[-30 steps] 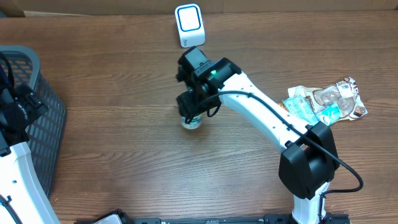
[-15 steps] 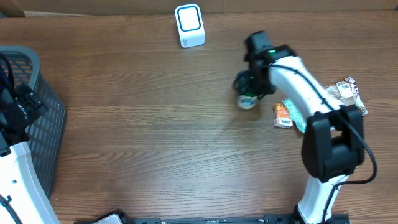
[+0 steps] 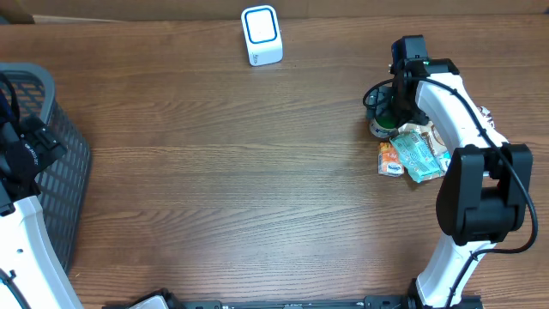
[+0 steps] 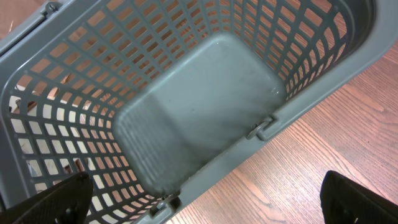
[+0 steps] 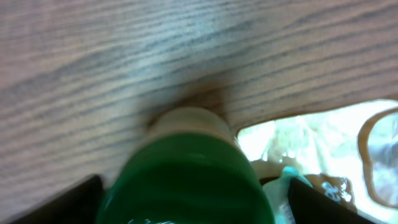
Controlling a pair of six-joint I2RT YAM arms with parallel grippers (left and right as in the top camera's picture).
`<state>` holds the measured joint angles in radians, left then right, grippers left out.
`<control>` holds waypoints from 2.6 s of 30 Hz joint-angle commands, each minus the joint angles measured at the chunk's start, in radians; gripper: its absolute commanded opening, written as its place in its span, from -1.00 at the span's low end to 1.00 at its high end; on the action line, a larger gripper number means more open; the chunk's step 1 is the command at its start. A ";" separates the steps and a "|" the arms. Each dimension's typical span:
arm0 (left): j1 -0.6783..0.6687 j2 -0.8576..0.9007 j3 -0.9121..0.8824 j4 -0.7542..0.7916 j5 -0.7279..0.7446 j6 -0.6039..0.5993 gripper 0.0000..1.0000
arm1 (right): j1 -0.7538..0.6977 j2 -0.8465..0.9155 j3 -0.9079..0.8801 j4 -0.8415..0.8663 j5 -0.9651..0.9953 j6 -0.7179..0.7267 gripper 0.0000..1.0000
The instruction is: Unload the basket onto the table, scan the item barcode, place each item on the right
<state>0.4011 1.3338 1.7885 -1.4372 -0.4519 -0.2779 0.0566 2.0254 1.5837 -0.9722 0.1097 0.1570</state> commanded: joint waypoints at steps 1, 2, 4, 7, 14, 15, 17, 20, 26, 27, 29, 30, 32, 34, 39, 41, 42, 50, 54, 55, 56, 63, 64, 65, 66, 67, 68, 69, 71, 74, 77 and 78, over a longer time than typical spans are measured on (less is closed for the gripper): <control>0.004 0.002 0.008 0.001 0.001 0.016 0.99 | -0.002 -0.002 -0.005 -0.003 0.018 0.004 1.00; 0.004 0.002 0.009 0.001 0.001 0.016 0.99 | -0.002 -0.006 0.003 -0.011 0.018 0.004 1.00; 0.004 0.002 0.009 0.001 0.001 0.016 0.99 | 0.000 -0.021 0.031 -0.038 0.018 0.005 1.00; 0.004 0.002 0.008 0.001 0.001 0.016 0.99 | 0.002 -0.069 0.086 -0.091 0.017 0.027 1.00; 0.004 0.002 0.008 0.001 0.001 0.016 0.99 | 0.030 -0.274 0.197 -0.206 -0.094 0.027 1.00; 0.004 0.002 0.008 0.001 0.001 0.016 0.99 | 0.041 -0.319 0.198 -0.216 -0.093 0.027 1.00; 0.004 0.002 0.008 0.001 0.001 0.016 0.99 | 0.063 -0.399 0.198 -0.235 -0.093 0.026 1.00; 0.004 0.002 0.009 0.001 0.001 0.016 0.99 | 0.105 -0.572 0.198 -0.291 -0.089 0.027 1.00; 0.004 0.002 0.009 0.001 0.001 0.016 0.99 | 0.139 -0.813 0.198 -0.415 -0.096 0.026 1.00; 0.004 0.002 0.008 0.001 0.001 0.016 0.99 | 0.139 -0.850 0.198 -0.427 -0.098 0.026 1.00; 0.004 0.002 0.009 0.001 0.001 0.016 0.99 | 0.139 -0.913 0.198 -0.429 -0.099 0.026 1.00; 0.004 0.002 0.009 0.001 0.001 0.016 0.99 | 0.139 -0.943 0.198 -0.429 -0.098 0.026 1.00; 0.004 0.002 0.009 0.001 0.001 0.016 0.99 | 0.139 -0.989 0.198 -0.429 -0.097 0.026 1.00; 0.004 0.002 0.008 0.001 0.001 0.016 0.99 | 0.139 -1.025 0.198 -0.430 -0.097 0.026 1.00; 0.004 0.002 0.009 0.001 0.001 0.016 0.99 | 0.139 -1.069 0.198 -0.430 -0.097 0.026 0.99; 0.004 0.002 0.009 0.001 0.001 0.016 0.99 | 0.139 -1.070 0.198 -0.430 -0.097 0.026 1.00; 0.004 0.002 0.008 0.001 0.001 0.016 0.99 | 0.139 -1.068 0.198 -0.430 -0.097 0.026 1.00; 0.004 0.002 0.008 0.001 0.001 0.016 0.99 | 0.140 -1.064 0.193 -0.430 -0.096 0.026 1.00; 0.004 0.002 0.008 0.001 0.001 0.016 0.99 | 0.132 -1.097 0.168 -0.429 -0.097 0.026 1.00; 0.004 0.002 0.009 0.001 0.001 0.016 0.99 | 0.132 -1.109 0.155 -0.430 -0.096 0.026 1.00; 0.004 0.002 0.009 0.001 0.001 0.016 0.99 | 0.132 -1.125 0.138 -0.428 -0.091 0.021 0.99; 0.004 0.002 0.009 0.001 0.001 0.016 0.98 | 0.090 -1.320 -0.156 -0.160 -0.033 -0.028 1.00; 0.004 0.002 0.009 0.001 0.001 0.016 0.99 | 0.075 -1.354 -0.221 -0.087 -0.032 -0.035 0.99; 0.004 0.002 0.008 0.001 0.001 0.016 0.99 | 0.058 -1.391 -0.295 -0.006 -0.032 -0.035 1.00; 0.004 0.002 0.009 0.000 0.001 0.016 0.99 | 0.043 -1.427 -0.369 0.073 -0.033 -0.035 1.00; 0.004 0.002 0.008 0.001 0.001 0.016 0.99 | 0.030 -1.462 -0.441 0.147 -0.034 -0.035 1.00; 0.004 0.002 0.008 0.001 0.001 0.016 0.99 | 0.019 -1.499 -0.520 0.227 -0.040 -0.034 1.00; 0.004 0.002 0.009 0.001 0.001 0.016 0.99 | 0.009 -1.539 -0.607 0.317 -0.054 -0.034 1.00; 0.004 0.002 0.008 0.001 0.001 0.016 0.99 | 0.000 -1.604 -0.750 0.463 -0.089 -0.034 1.00; 0.004 0.002 0.009 0.001 0.001 0.016 0.99 | 0.000 -1.703 -0.961 0.678 -0.114 -0.034 1.00; 0.004 0.002 0.009 0.001 0.001 0.016 0.99 | 0.001 -1.794 -1.154 0.858 -0.130 -0.032 1.00; 0.004 0.002 0.008 0.001 0.001 0.016 0.99 | 0.002 -1.822 -1.210 0.904 -0.131 -0.029 1.00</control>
<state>0.4011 1.3338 1.7885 -1.4364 -0.4519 -0.2779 0.0597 0.2756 0.4938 -0.1436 0.0055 0.1299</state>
